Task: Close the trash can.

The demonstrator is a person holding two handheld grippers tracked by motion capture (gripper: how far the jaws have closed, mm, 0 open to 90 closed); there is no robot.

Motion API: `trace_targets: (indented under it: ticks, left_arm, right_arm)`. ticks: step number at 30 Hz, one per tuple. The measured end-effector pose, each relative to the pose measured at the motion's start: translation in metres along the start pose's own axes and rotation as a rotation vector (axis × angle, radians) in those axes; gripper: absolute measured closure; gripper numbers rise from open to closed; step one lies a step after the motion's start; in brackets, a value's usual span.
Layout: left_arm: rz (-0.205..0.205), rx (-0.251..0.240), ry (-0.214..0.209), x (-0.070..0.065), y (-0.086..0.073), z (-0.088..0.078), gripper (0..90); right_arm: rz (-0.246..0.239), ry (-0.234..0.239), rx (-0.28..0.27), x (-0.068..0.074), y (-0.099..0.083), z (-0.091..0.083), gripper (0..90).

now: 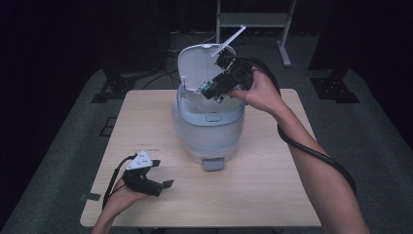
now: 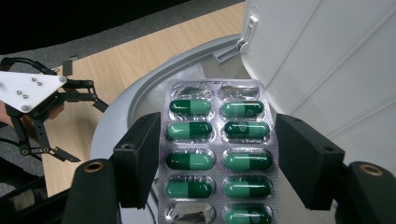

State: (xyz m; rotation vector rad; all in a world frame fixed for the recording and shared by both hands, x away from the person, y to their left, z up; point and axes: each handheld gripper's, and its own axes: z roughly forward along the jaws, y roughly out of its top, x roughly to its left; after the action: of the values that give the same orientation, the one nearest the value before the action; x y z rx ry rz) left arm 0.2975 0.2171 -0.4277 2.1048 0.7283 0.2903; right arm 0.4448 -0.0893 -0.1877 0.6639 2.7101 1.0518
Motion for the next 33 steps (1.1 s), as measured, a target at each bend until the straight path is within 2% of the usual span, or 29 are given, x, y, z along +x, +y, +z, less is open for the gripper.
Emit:
trace_targets:
  ticks: [16,19,26,33]
  left_arm:
    - [-0.01,0.001,-0.001,0.002,-0.001,0.0,8.8]
    - [-0.013,-0.002,-0.003,0.003,-0.001,0.0,8.8]
    - [-0.018,-0.001,-0.002,0.004,-0.002,0.0,8.8]
    - [-0.02,-0.003,0.001,0.006,-0.001,0.0,8.7]
  right_arm:
    - [0.006,0.008,0.005,-0.005,0.004,0.013,32.4]
    - [0.006,0.016,0.002,-0.008,0.004,0.015,30.1]
    - [0.021,0.016,-0.011,-0.012,-0.001,0.014,29.5]
    - [0.026,0.01,-0.023,-0.016,-0.006,0.006,38.1]
